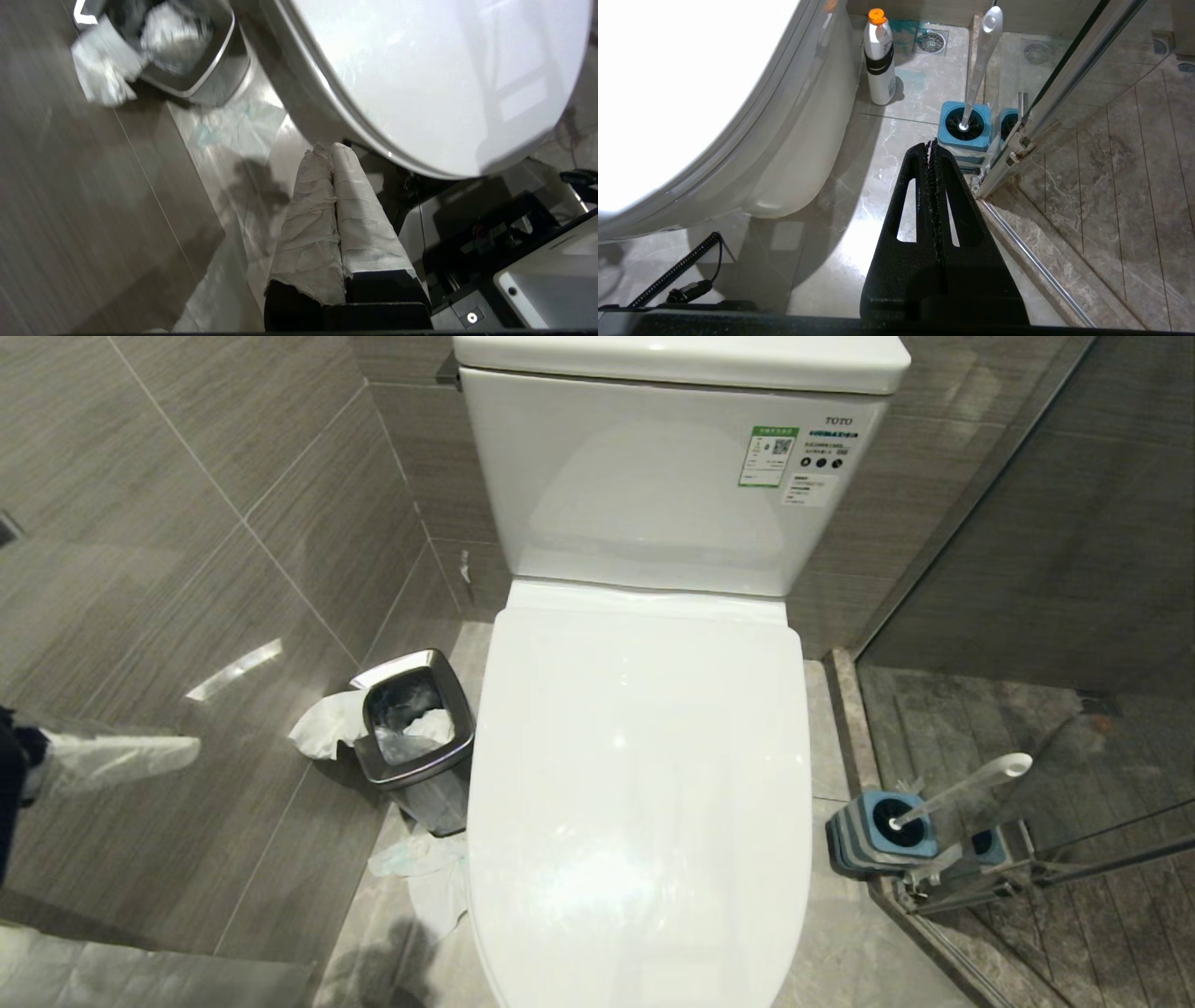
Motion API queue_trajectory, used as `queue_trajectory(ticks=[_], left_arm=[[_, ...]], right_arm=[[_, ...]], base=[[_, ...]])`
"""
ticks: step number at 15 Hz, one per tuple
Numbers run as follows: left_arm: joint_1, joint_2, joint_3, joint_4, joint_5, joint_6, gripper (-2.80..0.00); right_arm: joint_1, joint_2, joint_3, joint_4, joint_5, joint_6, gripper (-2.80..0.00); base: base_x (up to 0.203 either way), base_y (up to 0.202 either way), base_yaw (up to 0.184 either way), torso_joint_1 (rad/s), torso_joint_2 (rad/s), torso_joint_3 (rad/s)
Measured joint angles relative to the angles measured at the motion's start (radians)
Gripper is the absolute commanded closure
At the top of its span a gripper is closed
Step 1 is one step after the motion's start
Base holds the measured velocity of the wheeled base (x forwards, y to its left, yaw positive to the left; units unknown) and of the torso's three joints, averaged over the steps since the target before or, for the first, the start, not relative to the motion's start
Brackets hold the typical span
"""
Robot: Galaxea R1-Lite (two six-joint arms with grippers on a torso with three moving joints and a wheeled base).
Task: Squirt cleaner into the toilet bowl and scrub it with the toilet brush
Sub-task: Use the left hand to lift the toilet lid slightly
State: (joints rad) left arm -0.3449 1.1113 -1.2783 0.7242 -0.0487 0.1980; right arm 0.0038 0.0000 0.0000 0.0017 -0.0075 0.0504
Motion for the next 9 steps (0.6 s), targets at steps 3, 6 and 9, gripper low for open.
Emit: queue_trajectory(ticks=[3, 6, 9], left_arm=[[-0.012, 0.041, 0.085, -0.03, 0.051, -0.036, 0.0], [-0.039, 0.087, 0.113, -0.034, 0.071, -0.057, 0.0], [-0.079, 0.11, 0.15, -0.031, 0.085, -0.055, 0.0]], right_arm=[[0.0, 0.0, 0.0, 0.0, 0.0, 0.0, 0.0], [0.0, 0.0, 0.0, 0.0, 0.0, 0.0, 0.0], [0.0, 0.0, 0.0, 0.0, 0.0, 0.0, 0.0]], base=[[0.0, 0.0, 0.0, 0.0, 0.0, 0.0], [0.0, 0.0, 0.0, 0.0, 0.0, 0.0], [0.0, 0.0, 0.0, 0.0, 0.0, 0.0]])
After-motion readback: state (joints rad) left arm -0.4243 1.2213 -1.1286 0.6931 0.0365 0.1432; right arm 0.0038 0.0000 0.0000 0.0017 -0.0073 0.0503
